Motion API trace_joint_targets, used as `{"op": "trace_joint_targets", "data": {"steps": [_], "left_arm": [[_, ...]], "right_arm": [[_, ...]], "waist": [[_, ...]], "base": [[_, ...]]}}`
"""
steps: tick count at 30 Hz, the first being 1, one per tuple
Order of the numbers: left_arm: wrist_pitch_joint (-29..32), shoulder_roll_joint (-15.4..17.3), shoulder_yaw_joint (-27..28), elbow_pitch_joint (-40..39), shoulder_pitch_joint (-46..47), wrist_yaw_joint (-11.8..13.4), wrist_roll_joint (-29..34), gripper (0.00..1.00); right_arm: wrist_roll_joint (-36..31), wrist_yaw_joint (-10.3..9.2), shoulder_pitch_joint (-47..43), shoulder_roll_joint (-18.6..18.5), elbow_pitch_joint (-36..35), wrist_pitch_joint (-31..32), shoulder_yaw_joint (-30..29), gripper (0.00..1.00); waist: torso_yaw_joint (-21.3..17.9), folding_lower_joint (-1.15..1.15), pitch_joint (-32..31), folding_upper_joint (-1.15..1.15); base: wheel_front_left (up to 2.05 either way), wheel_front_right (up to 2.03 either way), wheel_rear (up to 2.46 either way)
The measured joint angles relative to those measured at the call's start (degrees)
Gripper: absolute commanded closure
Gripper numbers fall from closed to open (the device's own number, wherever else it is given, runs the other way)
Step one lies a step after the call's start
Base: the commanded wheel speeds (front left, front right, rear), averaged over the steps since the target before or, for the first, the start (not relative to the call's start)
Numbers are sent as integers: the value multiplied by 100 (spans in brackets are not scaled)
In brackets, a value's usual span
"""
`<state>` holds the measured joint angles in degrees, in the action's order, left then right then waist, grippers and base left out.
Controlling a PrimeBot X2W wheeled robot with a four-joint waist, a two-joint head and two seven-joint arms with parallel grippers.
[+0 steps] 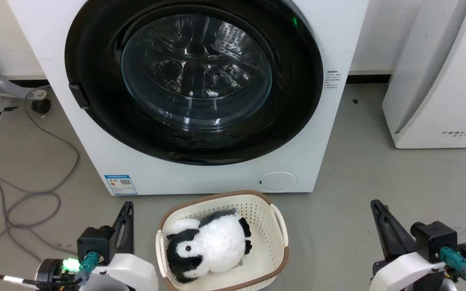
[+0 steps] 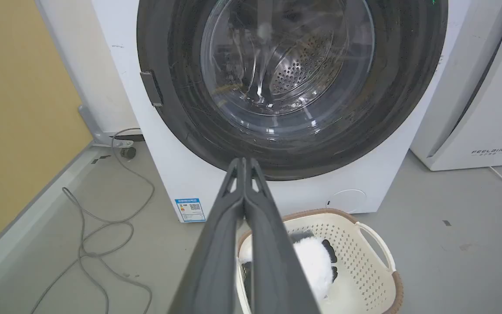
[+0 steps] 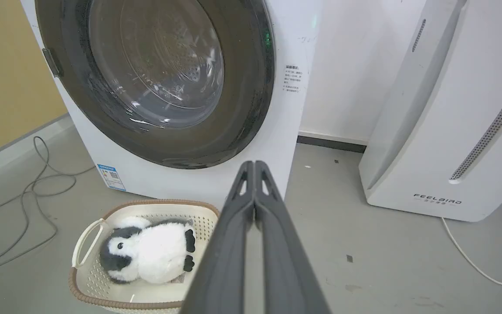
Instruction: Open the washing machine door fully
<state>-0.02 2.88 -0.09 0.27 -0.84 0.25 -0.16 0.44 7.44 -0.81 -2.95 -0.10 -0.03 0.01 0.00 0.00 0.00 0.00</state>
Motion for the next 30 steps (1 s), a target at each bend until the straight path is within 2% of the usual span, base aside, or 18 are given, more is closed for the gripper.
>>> {"op": "trace_joint_targets", "data": {"steps": [22, 23, 30], "left_arm": [[0, -1, 1, 0, 1, 0, 0, 100], [0, -1, 0, 1, -1, 1, 0, 0], [-3, -1, -14, 8, -2, 13, -2, 0]], "right_arm": [[0, 0, 1, 0, 0, 0, 0, 100], [1, 0, -1, 0, 0, 0, 0, 0], [13, 0, -4, 0, -2, -7, -12, 0]], "waist": [[0, 0, 0, 0], [0, 0, 0, 0], [-1, 0, 4, 0]], "base": [[0, 0, 0], [0, 0, 0], [0, 0, 0]]}}
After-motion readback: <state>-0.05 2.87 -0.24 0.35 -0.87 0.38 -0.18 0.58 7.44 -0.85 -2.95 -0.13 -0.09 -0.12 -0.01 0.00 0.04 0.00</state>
